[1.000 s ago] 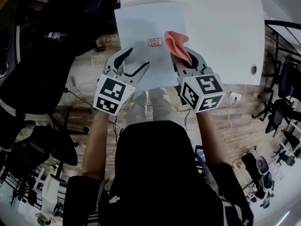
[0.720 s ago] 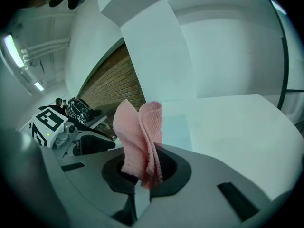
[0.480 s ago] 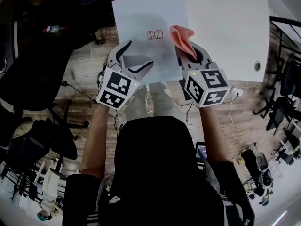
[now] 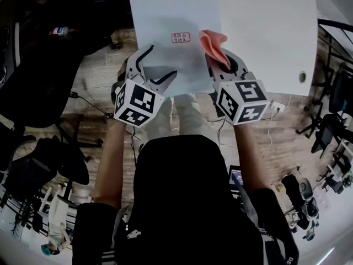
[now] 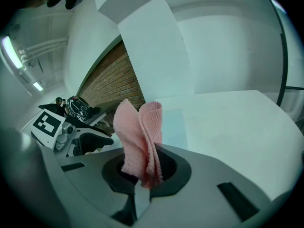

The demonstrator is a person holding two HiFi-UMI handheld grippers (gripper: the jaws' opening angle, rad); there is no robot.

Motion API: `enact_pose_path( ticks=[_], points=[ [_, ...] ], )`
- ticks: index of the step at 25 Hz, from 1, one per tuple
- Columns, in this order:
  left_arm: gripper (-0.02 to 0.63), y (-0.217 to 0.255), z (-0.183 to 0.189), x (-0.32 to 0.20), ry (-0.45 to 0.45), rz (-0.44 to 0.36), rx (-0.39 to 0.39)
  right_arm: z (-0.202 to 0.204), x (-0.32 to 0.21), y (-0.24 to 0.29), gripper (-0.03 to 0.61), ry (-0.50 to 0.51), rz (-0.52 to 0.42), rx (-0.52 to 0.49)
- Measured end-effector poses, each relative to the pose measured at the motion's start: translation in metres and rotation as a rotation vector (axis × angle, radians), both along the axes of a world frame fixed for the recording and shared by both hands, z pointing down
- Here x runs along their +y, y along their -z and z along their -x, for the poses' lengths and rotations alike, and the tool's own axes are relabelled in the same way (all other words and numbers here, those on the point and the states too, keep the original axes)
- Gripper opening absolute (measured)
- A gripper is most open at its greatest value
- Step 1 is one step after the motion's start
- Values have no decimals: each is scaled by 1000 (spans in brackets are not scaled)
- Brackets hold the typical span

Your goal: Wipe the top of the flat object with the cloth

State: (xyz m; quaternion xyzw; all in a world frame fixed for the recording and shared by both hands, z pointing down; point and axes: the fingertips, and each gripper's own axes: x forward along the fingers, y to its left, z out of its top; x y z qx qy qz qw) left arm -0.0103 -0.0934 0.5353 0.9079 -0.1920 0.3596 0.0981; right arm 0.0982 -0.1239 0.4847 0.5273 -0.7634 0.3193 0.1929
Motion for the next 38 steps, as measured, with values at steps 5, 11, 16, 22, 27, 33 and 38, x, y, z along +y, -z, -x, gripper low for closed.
enact_pose_path(
  ticks=[5, 11, 16, 22, 27, 33, 38],
  points=[
    [385, 0, 0, 1, -1, -18, -1, -1, 2, -1, 44, 10, 4, 3],
    [385, -2, 0, 1, -15, -31, 9, 4, 6, -9, 44, 35, 23, 9],
    [385, -4, -1, 0, -16, -33, 17, -1, -4, -19, 44, 74, 49, 70],
    [385, -4, 2, 2, -19, -27, 16, -6, -22, -22, 44, 131, 67, 151],
    [385, -4, 2, 2, -21, -26, 14, -6, -35, -24, 44, 188, 81, 226],
    [385, -5, 1, 1, -18, -27, 13, -7, -49, -33, 44, 248, 123, 303],
    [385, -5, 1, 1, -19, -24, 10, -6, -53, -43, 44, 283, 148, 340]
  ],
)
